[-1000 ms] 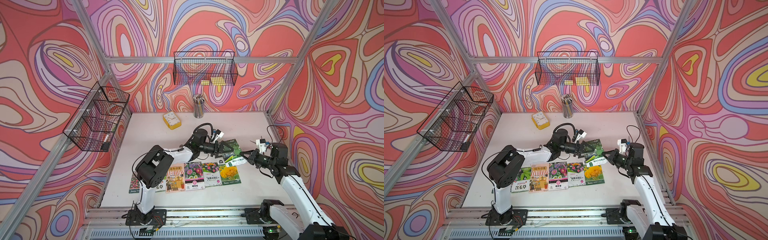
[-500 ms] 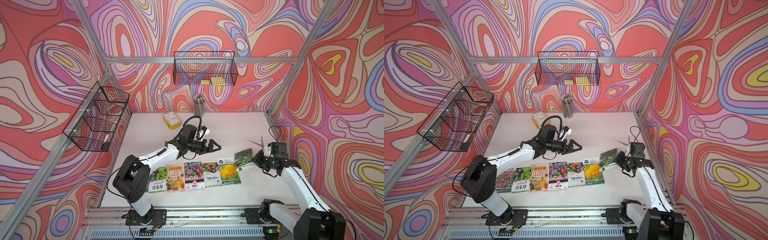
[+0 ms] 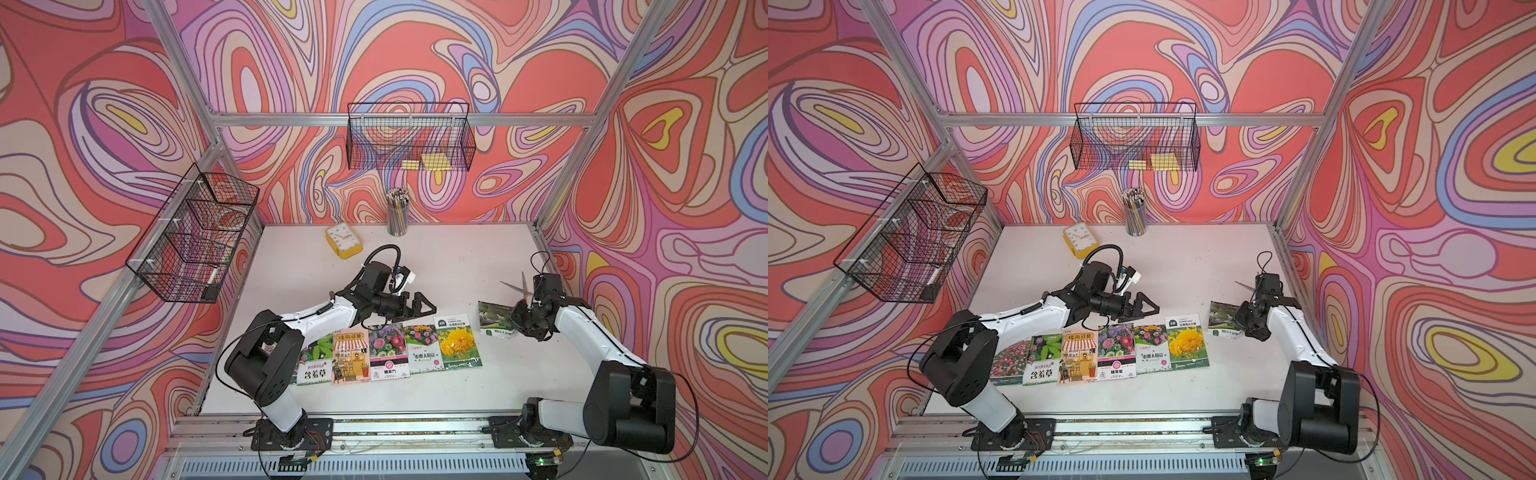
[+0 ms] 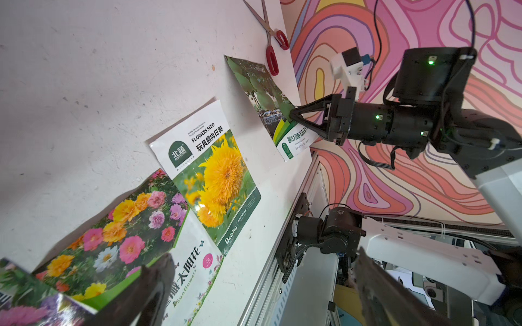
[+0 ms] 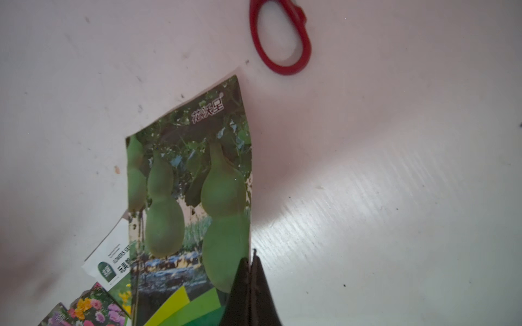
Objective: Arrange the seed packets in a row
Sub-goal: Place the seed packet at the center of the board.
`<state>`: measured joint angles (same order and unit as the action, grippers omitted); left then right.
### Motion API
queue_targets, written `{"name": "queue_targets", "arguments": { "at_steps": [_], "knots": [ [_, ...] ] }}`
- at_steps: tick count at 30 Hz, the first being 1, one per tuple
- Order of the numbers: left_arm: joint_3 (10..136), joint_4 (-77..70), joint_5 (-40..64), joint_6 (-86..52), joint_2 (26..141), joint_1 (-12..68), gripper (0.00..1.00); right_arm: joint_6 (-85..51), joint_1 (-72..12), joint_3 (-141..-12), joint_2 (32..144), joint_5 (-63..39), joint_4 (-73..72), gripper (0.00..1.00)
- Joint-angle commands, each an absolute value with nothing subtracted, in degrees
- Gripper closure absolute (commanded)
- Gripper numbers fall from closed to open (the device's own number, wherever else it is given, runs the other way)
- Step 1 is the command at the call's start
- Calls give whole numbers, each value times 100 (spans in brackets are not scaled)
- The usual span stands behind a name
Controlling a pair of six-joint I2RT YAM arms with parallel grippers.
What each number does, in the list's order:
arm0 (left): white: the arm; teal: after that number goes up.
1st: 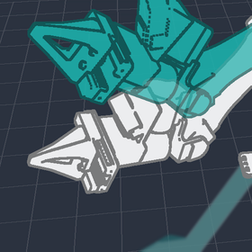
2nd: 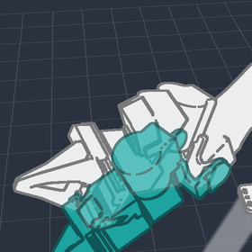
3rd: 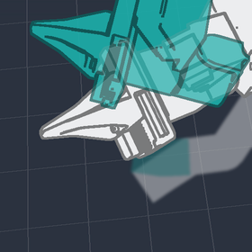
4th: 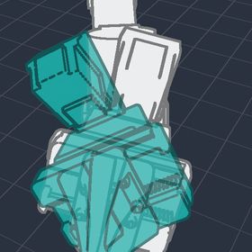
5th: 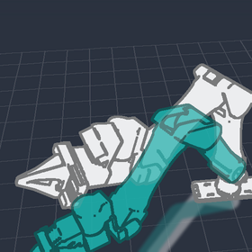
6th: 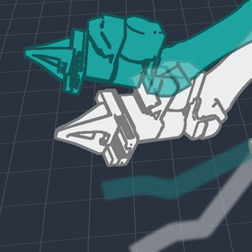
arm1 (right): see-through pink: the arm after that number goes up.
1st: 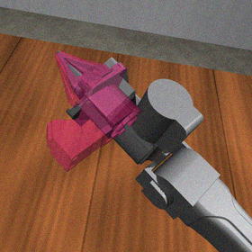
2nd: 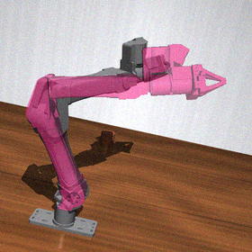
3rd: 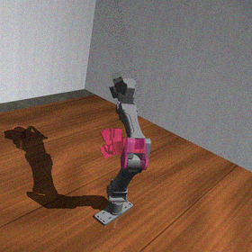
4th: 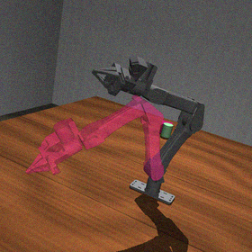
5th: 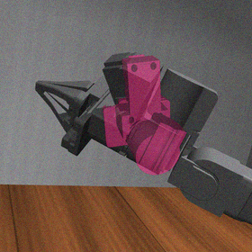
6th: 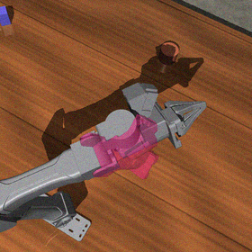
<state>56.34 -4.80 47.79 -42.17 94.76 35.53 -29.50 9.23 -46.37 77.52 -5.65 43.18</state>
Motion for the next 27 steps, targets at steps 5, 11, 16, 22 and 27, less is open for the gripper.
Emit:
{"name": "queue_targets", "arguments": {
  "at_steps": [5,11,16,22,27],
  "knots": [
    [5356,-1064,5091,-4271,9143,3533,1,-3185,430,-5028,8576,368,5030,100],
    [5222,-1349,5205,-4369,9126,3530,1,-3412,32,-5285,8718,975,5458,100],
    [5094,-1977,5408,-4794,9273,3529,1,-3461,-304,-5711,9367,1647,5994,100],
    [5041,-2209,5460,-4907,9314,3526,1,-2856,-386,-6279,9567,2004,6278,100],
    [4998,-2474,5530,-5069,9342,3533,1,-2462,-670,-6341,9367,1640,6080,100]
  ]
}}
